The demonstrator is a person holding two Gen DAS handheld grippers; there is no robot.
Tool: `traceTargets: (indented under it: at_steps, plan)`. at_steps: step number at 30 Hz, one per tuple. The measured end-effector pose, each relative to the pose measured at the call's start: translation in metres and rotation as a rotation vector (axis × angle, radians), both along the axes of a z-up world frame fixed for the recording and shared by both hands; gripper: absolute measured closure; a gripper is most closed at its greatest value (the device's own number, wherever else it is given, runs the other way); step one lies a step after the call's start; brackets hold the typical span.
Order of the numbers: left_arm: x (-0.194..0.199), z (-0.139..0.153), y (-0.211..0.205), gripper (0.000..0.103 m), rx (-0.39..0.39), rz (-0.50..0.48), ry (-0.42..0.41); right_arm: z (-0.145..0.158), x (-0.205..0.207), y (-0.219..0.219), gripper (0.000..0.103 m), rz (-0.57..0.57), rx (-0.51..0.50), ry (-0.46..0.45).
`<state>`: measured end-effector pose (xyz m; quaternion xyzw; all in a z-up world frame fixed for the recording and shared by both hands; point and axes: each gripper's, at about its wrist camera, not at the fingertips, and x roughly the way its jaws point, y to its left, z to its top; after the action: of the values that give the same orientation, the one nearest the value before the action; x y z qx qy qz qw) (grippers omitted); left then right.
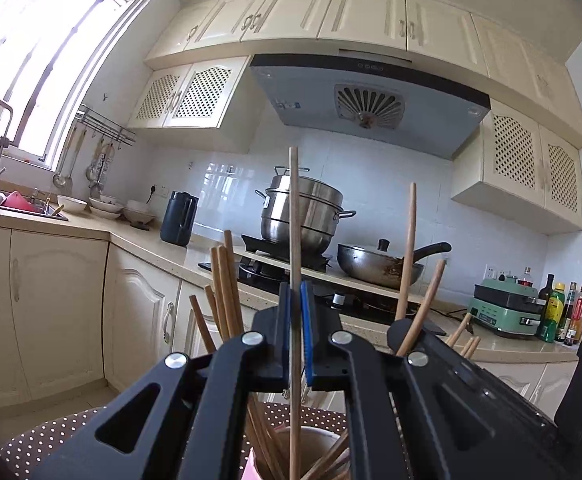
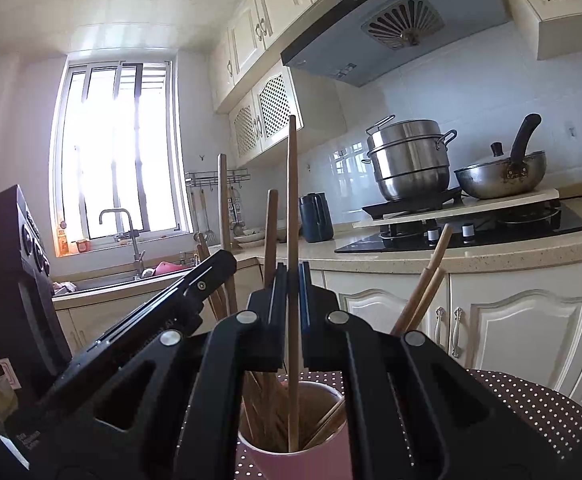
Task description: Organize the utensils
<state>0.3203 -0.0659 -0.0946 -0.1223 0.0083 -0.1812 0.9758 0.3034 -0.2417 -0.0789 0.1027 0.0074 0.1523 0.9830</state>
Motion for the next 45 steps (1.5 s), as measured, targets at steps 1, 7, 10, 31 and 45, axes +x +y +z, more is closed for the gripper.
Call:
traceTargets:
  at_steps: [1, 7, 10, 31, 45]
  plan:
    - [-0.003, -0.001, -0.001, 0.098, 0.008, -0.001, -0.001, 0.000, -0.002, -0.001, 0.097, 0.003, 0.003, 0.003]
    - [-0.014, -0.010, 0.000, 0.097, 0.049, -0.005, 0.021, -0.003, -0.009, 0.001, 0.097, 0.000, -0.019, 0.029]
    - [-0.019, -0.013, 0.000, 0.097, 0.074, -0.019, 0.037, -0.008, -0.010, 0.002, 0.097, -0.003, -0.026, 0.056]
    - [-0.057, 0.006, 0.016, 0.067, 0.150, -0.026, 0.163, -0.016, -0.030, -0.004, 0.055, -0.056, 0.014, 0.184]
    - [-0.110, 0.035, 0.037, 0.049, 0.187, 0.084, 0.223, 0.025, -0.093, 0.000, 0.052, -0.062, -0.009, 0.124]
